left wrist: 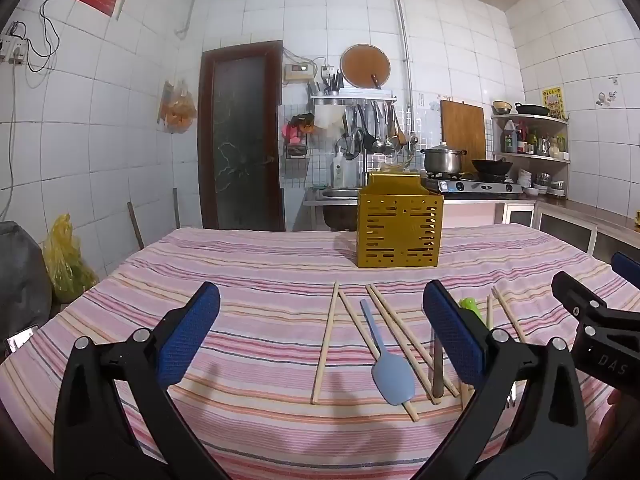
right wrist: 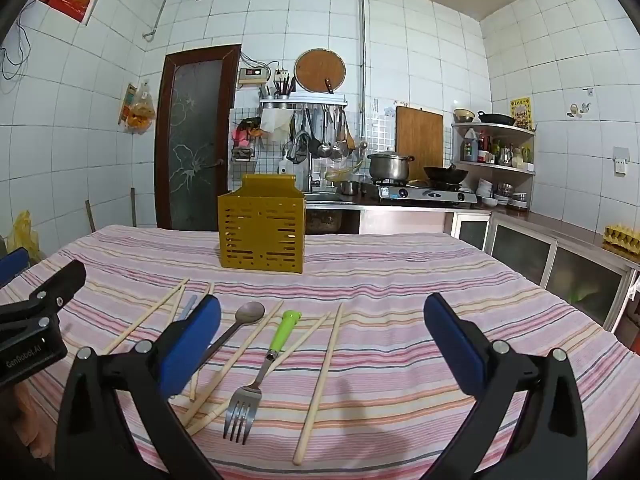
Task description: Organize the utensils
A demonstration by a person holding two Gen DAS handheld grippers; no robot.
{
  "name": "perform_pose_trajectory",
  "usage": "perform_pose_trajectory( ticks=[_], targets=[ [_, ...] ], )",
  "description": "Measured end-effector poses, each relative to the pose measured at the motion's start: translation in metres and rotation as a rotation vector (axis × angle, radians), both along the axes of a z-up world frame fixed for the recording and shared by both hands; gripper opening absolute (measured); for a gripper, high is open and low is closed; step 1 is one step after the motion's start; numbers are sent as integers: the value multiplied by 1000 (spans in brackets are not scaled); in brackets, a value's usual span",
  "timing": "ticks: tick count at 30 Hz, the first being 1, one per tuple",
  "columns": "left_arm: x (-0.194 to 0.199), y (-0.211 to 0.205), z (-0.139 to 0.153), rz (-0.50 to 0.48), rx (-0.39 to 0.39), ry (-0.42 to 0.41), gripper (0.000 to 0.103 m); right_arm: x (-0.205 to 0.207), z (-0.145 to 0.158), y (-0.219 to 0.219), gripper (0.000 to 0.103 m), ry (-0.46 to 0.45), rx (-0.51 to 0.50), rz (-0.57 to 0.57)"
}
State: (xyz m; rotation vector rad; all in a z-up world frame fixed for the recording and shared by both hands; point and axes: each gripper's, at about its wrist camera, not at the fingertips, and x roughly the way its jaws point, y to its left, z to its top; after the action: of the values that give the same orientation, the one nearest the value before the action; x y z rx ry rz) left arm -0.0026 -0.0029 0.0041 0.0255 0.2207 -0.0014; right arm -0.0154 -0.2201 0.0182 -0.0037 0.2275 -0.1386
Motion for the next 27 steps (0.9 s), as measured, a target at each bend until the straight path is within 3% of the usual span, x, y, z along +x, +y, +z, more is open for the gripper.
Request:
perform_pose_trajectory(
  ticks=[27],
  targets=[
    [-3,-3,4,0,3,-8,98,-8,5,-4,99,-10,3,-1]
  ],
)
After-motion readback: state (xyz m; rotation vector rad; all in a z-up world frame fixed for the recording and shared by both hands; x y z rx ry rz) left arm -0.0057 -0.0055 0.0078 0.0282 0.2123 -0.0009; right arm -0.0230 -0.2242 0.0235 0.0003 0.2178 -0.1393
